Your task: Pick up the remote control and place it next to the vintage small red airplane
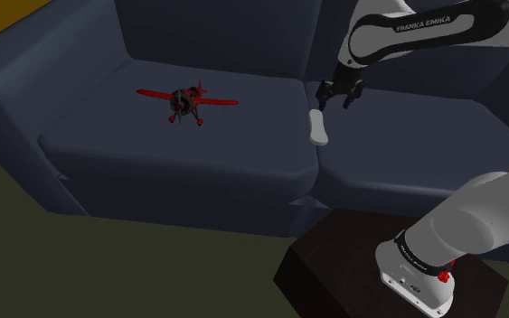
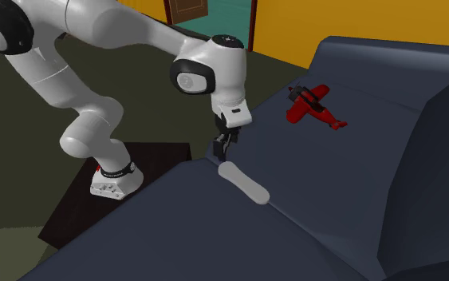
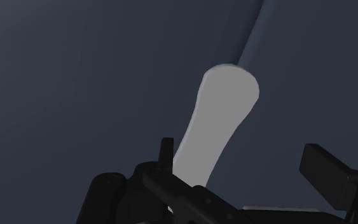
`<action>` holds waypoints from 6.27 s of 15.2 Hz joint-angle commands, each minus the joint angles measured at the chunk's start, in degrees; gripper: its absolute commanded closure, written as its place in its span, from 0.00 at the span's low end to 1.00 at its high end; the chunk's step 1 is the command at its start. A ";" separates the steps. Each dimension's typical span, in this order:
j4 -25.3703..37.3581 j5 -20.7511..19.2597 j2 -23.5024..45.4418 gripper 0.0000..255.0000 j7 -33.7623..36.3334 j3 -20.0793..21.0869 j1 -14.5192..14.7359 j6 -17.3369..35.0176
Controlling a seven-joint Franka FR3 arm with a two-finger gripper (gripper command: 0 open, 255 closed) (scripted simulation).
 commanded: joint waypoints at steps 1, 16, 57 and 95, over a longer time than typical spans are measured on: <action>0.96 0.49 3.98 0.00 2.71 -0.22 -0.65 2.72; 3.21 2.77 19.59 0.00 9.27 -1.36 -2.23 15.08; 13.01 2.07 11.15 1.00 9.82 -1.30 -2.18 -3.15; 42.16 1.74 21.46 1.00 30.91 9.74 7.92 -21.96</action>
